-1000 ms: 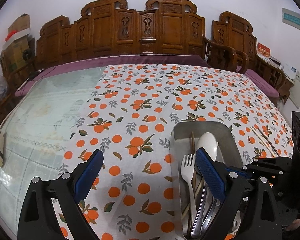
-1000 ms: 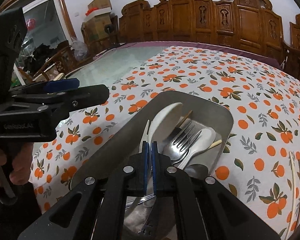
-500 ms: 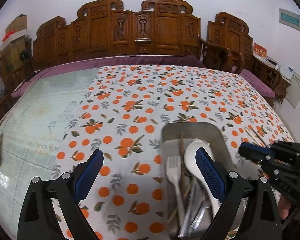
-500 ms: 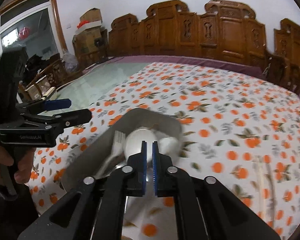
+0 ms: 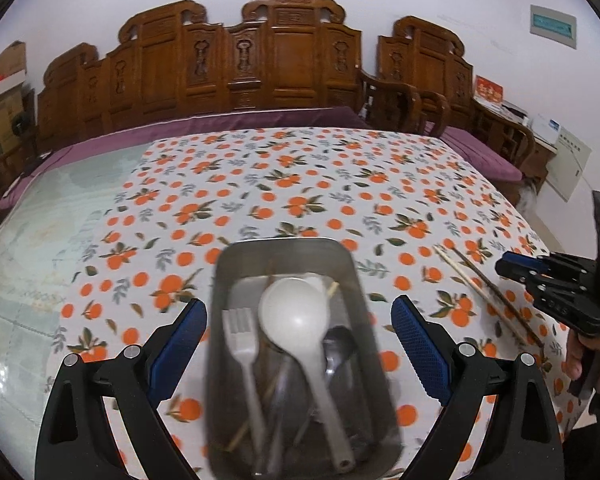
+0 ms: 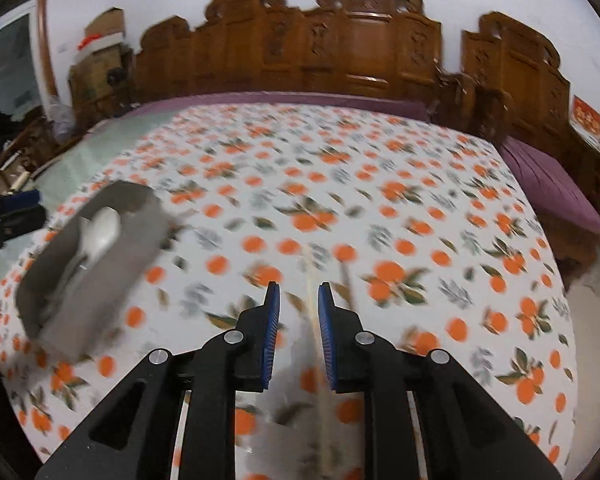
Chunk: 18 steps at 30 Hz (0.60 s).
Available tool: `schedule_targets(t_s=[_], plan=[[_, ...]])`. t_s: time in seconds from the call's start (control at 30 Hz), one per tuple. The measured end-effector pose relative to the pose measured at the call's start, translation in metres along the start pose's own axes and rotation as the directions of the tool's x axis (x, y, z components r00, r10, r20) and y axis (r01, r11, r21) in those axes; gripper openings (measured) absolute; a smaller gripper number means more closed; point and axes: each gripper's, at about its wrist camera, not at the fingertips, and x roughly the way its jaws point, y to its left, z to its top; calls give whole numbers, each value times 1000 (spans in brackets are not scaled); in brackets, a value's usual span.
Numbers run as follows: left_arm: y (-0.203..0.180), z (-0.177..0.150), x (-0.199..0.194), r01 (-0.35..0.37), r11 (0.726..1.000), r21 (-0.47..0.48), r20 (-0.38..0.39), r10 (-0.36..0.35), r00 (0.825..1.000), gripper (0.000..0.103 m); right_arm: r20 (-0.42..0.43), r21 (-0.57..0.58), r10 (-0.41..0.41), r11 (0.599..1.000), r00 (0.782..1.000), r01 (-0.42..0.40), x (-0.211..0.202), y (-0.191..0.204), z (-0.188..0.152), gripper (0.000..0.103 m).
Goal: Organize utensils
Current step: 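Grasp a wooden chopstick on the cloth with the right tool while the left tool grasps another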
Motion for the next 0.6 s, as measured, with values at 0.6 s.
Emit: schedule_targets(t_s=[0.6], plan=[[-60, -9, 9, 63, 996, 69, -43, -60, 997, 90, -215, -11, -46, 999, 976, 44, 31, -36, -30, 21]])
